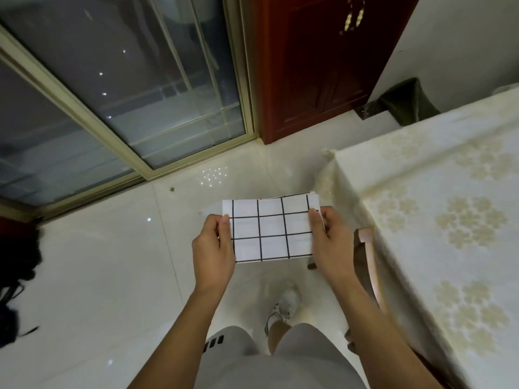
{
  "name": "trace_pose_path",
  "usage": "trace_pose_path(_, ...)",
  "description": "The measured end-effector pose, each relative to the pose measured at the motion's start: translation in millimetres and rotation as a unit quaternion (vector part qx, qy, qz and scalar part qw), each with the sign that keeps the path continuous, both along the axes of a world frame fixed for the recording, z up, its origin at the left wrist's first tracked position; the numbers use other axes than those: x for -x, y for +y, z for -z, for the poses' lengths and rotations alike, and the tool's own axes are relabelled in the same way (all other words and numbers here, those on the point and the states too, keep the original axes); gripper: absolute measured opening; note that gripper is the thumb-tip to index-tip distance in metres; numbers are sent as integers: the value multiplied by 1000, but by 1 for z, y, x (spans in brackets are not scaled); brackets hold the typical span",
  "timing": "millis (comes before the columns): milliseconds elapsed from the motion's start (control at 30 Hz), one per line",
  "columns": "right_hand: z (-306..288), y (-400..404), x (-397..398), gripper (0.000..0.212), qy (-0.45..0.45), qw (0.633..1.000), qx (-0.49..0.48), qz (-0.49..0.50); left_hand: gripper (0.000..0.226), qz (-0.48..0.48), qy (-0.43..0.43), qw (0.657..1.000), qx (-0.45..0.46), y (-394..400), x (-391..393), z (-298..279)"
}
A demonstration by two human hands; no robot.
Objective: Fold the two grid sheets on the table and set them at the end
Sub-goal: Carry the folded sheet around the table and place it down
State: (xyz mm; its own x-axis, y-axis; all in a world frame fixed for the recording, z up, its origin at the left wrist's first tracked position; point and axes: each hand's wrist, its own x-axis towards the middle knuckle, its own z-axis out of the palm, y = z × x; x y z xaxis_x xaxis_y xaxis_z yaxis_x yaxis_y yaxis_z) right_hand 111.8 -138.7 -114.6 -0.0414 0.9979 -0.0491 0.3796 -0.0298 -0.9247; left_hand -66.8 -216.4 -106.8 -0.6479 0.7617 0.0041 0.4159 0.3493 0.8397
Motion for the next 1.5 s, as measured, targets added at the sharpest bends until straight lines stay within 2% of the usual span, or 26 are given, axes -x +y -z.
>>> trace_pose_path(200,-4,53,-24,22,-4,999,25,43,30,48,5,999,2,74,-13,1)
trace_pose_path(700,13,129,-96,26,-7,964,68,256,22,260,2,965,24,233,-80,26)
trace_pose_path(933,14,156,-104,20,1,927,90,365,24,363,3,931,33,310,-101,36)
trace_pose_path(1233,15,163,-107,14,15,849,93,519,30,532,-17,846,36,377,-137,51)
trace_pose_path(1400,31,158,-119,15,-4,815,125,565,28,593,-43,800,79,393,-163,57)
trace_pose_path(1500,45,163,-135,21,-15,802,138,581,25,603,-58,786,126,405,-180,66)
